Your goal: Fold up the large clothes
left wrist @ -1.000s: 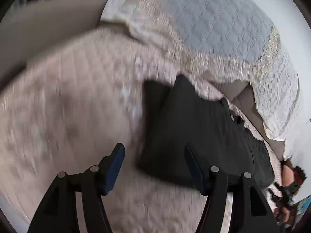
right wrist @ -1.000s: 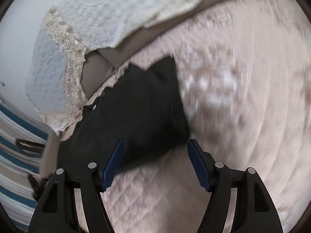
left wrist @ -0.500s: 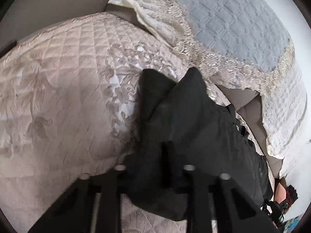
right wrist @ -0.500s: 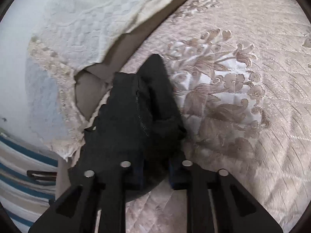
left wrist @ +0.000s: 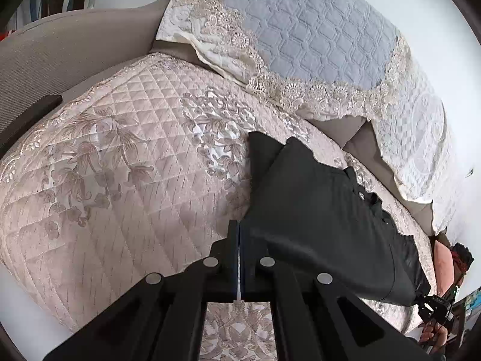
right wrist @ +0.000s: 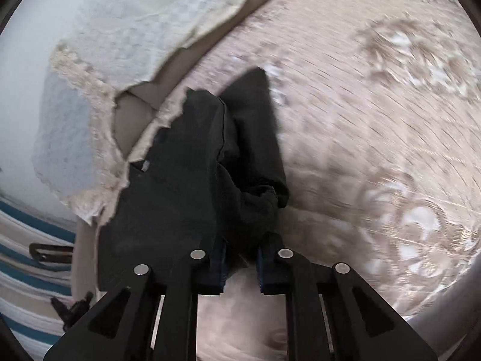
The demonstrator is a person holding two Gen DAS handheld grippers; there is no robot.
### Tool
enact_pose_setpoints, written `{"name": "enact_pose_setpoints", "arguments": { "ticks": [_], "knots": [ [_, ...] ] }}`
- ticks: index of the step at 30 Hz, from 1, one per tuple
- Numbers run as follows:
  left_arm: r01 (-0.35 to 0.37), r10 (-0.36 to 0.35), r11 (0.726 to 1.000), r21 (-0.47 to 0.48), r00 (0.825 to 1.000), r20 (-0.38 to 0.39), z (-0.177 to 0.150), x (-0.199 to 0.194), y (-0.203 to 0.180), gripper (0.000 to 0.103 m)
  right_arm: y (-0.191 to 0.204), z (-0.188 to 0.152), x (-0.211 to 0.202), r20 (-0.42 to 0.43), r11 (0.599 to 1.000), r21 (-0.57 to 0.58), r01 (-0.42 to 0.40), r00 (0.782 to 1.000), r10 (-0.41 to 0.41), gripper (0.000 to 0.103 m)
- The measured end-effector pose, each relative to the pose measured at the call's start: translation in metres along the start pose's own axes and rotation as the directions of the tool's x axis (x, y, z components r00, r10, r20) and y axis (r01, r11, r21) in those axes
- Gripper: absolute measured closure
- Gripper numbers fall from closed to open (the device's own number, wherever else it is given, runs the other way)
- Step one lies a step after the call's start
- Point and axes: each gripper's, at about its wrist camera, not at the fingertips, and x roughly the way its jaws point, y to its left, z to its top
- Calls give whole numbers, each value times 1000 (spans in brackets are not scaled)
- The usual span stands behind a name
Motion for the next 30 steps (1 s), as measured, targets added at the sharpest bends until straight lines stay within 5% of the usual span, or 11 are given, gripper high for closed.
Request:
{"name": "enact_pose_setpoints", "arguments": {
  "ticks": [1, 3, 4, 6, 10, 11, 12, 15, 19, 25, 30],
  "knots": [
    [38, -38, 999, -5, 999, -9, 3, 6, 1, 88, -4, 2, 2, -7, 1000, 16, -7, 1000, 8, 78],
    [85, -86, 996, -28, 996, -33, 6, 21, 3, 25, -6, 5, 2, 4, 999, 40, -5, 1000, 5, 64],
    [76, -77, 995, -58, 997, -28, 5, 29, 5, 24, -6, 6, 2, 10, 999, 50, -6, 1000, 5, 61],
    [96, -103, 991, -90, 992, -68, 0, 47, 7, 24, -8, 3, 2, 12, 997, 69, -17, 1000, 16, 52],
    [101, -110, 987, -127, 991, -71, -6, 72, 0, 25, -12, 1, 8, 39, 994, 105, -25, 999, 21, 51],
    [91, -100, 988, -125, 993, -67, -5, 77, -3, 36, -12, 3, 9, 43, 993, 112, -30, 999, 25, 51],
    [86, -95, 989, -124, 993, -71, -5, 81, -5, 70, -12, 4, 10, 45, 993, 116, -33, 999, 28, 54],
    [67, -80, 988, -137, 992, -93, -6, 83, -11, 89, -10, 9, 9, 33, 994, 110, -6, 999, 2, 75],
    [73, -73, 997, -9, 997, -30, -20, 35, -34, 93, -4, 13, -3, 44, 998, 67, -4, 999, 1, 81],
    [76, -76, 997, 1, 997, -22, -63, -16, -24, 93, -6, 1, -19, 18, 999, 25, 21, 1000, -21, 82],
    [26, -26, 1000, -6, 996, -89, -74, -3, -8, 88, -10, -11, -22, -20, 997, -34, 75, 997, -75, 64]
  ]
}}
